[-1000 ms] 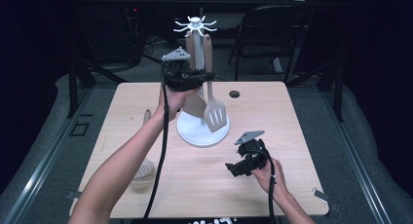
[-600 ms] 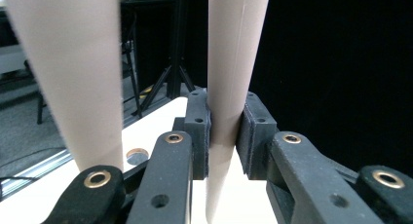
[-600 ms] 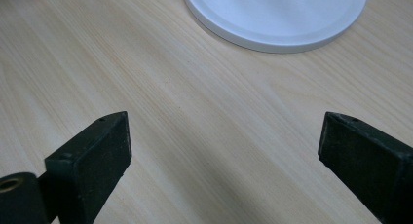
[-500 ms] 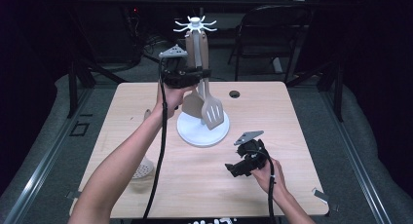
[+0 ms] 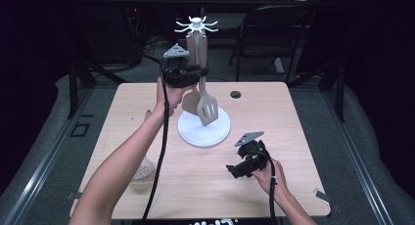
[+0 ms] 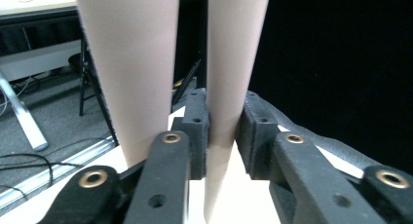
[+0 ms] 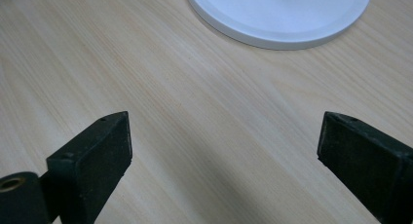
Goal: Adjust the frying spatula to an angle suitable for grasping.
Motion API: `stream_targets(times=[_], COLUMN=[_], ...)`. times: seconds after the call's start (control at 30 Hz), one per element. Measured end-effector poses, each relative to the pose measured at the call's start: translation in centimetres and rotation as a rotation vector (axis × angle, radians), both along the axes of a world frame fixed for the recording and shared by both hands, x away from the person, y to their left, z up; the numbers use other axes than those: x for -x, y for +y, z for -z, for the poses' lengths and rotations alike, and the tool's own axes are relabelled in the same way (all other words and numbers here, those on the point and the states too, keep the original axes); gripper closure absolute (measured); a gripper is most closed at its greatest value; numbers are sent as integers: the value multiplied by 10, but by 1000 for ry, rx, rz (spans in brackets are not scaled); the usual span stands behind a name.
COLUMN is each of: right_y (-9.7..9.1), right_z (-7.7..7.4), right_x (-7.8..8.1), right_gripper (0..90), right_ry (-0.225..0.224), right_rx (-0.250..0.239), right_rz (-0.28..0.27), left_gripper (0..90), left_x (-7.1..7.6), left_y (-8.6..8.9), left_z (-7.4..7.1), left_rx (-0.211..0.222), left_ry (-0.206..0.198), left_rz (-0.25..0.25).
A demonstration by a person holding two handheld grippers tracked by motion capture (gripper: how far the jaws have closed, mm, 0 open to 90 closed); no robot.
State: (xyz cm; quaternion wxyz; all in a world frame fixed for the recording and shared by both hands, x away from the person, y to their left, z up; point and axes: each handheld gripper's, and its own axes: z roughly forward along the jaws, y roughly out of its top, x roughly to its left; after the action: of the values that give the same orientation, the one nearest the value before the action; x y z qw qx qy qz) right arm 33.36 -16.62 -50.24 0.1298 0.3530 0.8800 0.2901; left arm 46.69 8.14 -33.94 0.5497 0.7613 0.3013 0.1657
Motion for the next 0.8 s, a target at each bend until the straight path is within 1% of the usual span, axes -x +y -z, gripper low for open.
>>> stream_targets(times=[0.07, 0.1, 0.17, 0.33, 0.37, 0.43, 0.53, 0.63, 0.7, 0.73, 0.8], right_y=[0, 1, 1, 2, 2, 2, 2, 3, 3, 3, 4], right_z=[0, 0, 1, 1, 1, 1, 0, 0, 0, 0, 0], right_x=[0, 0, 0, 0, 0, 0, 1, 1, 1, 0, 1], right_gripper=[54, 54, 55, 55, 55, 55, 56, 56, 57, 56, 57], right_ry=[-2, -1, -6, 0, 1, 3, -2, -5, -4, -6, -5], right_rx=[0, 2, -4, 3, 6, 8, 7, 9, 13, 12, 10], right_rz=[-2, -3, -4, -11, -11, -12, -12, -9, -10, -10, -10], left_gripper=[654, 620, 571, 470, 452, 403, 374, 343, 313, 301, 287], left_x=[2, 4, 6, 14, 16, 17, 20, 22, 24, 25, 26], left_y=[0, -1, 0, 4, 6, 9, 16, 26, 32, 36, 42], left_z=[0, 0, 0, 1, 1, 2, 3, 2, 2, 2, 0], left_rx=[9, 9, 17, 24, 19, 25, 32, 39, 38, 44, 39], left_ry=[3, 2, 7, 8, 10, 18, 21, 18, 13, 12, 3], left_rz=[6, 1, 5, 24, 35, 79, 116, 138, 137, 146, 135])
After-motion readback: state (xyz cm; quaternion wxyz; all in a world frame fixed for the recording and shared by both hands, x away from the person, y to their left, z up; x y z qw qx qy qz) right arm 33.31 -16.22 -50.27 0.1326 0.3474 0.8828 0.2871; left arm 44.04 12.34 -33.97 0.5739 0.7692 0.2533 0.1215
